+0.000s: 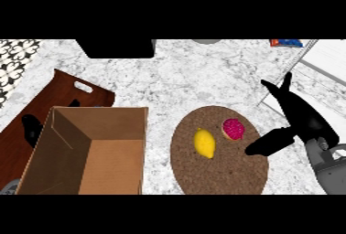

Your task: Pick the cupcake from the placemat and place it in the tiered shelf

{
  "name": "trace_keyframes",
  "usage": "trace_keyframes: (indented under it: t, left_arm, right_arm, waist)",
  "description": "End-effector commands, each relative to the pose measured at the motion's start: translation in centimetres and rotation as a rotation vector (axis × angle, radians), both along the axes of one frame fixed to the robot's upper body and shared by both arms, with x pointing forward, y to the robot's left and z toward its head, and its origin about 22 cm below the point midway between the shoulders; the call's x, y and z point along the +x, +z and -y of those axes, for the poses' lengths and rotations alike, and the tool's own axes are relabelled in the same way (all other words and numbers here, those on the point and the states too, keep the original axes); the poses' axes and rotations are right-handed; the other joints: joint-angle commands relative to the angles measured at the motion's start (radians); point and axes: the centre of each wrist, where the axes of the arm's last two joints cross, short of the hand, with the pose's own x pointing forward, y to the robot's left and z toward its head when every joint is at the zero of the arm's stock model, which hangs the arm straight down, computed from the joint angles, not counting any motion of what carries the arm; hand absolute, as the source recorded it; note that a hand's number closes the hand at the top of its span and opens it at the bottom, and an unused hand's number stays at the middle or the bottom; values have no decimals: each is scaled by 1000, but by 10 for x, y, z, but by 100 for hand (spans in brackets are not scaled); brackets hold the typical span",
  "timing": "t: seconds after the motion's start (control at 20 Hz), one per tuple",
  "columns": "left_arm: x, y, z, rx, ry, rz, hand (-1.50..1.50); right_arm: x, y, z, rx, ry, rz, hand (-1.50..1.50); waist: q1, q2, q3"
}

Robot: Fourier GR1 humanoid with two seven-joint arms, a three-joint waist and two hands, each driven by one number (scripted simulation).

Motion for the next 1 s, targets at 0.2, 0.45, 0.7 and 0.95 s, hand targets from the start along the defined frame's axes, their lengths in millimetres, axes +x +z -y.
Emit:
trace_keyframes:
  t: [0.2, 0.45, 0.7, 0.95]
  left_arm:
    - [-9, -19, -8, -52, 12, -144, 0]
    - [-21, -30, 12, -36, 0, -129, 0]
    - [-27, -40, -6, -53, -2, -133, 0]
    - [-11, -21, 8, -49, 1, -127, 0]
  right_arm:
    - [10, -9, -16, -72, -23, -18, -150]
    - [4, -33, -29, -116, -7, -40, -150]
    - [2, -45, -57, -122, -24, -34, -150]
    - [5, -74, -66, -147, -42, -51, -150]
  waist:
    - [-2, 13, -21]
    - [-1, 12, -21]
    - [3, 12, -22]
    - [4, 12, -20]
